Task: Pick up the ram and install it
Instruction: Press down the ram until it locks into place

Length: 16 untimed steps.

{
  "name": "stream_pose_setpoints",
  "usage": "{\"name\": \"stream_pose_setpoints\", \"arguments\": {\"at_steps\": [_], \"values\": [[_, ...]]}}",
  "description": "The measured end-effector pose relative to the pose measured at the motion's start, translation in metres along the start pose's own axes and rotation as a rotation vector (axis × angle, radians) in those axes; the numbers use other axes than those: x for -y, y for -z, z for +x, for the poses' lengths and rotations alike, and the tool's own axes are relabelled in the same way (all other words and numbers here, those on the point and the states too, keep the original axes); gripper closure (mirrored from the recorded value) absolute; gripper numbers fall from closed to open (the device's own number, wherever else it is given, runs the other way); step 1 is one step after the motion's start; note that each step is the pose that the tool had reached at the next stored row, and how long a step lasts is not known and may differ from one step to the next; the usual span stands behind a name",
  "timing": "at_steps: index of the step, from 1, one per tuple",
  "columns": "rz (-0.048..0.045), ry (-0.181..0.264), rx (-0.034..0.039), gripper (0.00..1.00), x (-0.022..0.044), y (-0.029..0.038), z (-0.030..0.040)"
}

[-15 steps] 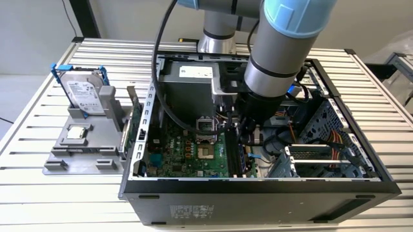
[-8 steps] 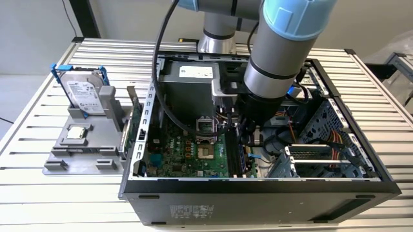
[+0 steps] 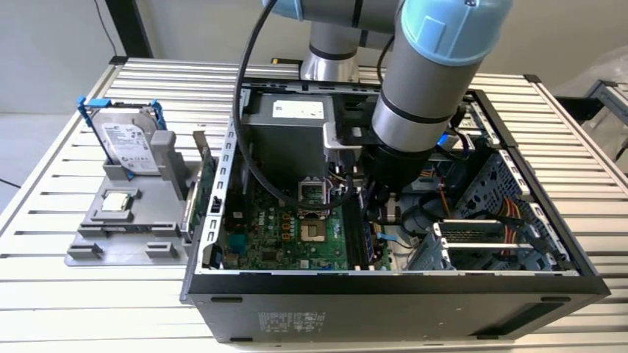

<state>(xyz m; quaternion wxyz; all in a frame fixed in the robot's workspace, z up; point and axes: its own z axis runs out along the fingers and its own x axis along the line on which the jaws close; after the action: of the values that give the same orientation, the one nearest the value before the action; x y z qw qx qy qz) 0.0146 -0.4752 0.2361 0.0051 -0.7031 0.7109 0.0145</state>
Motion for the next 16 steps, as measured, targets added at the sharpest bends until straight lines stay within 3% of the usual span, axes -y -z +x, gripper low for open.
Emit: {"name": "stream_pose_setpoints", "arguments": {"at_steps": [16], "values": [[0.0001,0.0,0.0003,1.0,0.0001,-0.0087,0.0002]]}}
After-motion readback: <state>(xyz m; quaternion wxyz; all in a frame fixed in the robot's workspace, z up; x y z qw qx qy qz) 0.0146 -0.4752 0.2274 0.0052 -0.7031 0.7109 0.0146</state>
